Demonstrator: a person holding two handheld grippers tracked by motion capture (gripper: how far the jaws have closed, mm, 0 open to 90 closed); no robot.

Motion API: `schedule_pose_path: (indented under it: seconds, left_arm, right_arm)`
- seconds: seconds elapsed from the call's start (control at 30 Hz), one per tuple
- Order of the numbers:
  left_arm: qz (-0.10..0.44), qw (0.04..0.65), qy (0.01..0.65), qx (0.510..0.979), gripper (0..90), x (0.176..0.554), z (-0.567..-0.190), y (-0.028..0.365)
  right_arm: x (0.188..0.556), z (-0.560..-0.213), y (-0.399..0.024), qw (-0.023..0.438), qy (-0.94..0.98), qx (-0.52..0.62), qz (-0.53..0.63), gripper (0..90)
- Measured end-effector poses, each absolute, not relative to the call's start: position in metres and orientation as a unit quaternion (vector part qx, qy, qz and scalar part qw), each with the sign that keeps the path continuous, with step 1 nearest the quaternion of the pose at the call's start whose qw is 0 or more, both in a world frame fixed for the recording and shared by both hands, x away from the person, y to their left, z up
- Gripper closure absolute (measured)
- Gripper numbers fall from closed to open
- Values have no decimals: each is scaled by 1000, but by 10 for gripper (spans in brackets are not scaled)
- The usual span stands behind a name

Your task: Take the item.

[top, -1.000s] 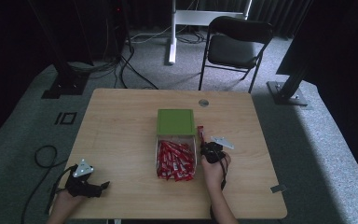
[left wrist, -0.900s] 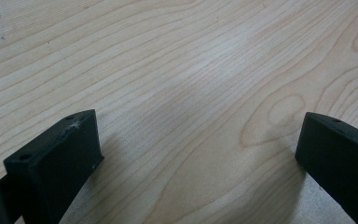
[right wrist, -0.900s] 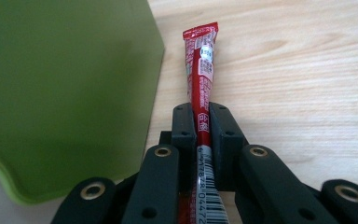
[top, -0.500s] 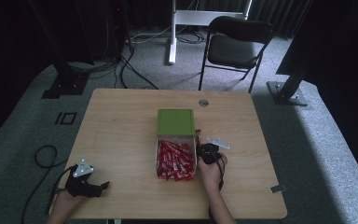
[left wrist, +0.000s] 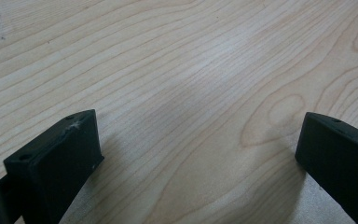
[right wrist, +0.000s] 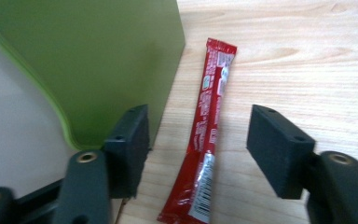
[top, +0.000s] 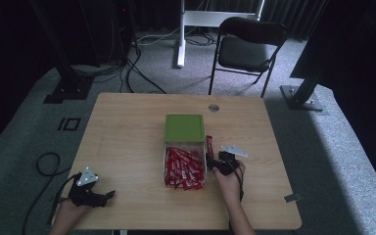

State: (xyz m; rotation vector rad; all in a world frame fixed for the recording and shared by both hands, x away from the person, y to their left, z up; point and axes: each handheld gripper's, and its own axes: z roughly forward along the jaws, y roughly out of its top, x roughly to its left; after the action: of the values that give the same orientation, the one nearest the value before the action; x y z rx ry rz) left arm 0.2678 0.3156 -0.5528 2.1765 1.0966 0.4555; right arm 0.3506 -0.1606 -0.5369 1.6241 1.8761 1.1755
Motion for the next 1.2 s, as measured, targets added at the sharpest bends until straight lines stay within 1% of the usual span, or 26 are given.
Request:
schedule_pose_path:
  seconds: [0.17, 0.33, 0.5, 0.77, 0.97, 1.2]
  left_arm:
    - [174, 325, 418, 830, 8, 268, -553, 316]
    - [174, 325, 418, 830, 8, 268, -553, 316]
    - [174, 325, 418, 830, 8, 268, -553, 316]
    - [174, 325, 418, 830, 8, 268, -553, 316]
    - [174, 325, 418, 830, 8, 268, -553, 316]
    - [174, 325, 418, 830, 8, 268, -553, 316]
  right_arm:
    - [349, -532, -169, 200, 673, 575, 420, 355]
    - [348, -531, -180, 210, 669, 580, 416, 298]
    - [345, -531, -196, 227, 661, 587, 408, 292]
    - [340, -533, -221, 239, 652, 598, 401, 271]
    - [335, -535, -237, 242, 653, 600, 393, 235]
    - [328, -535, -252, 248, 660, 598, 382, 219]
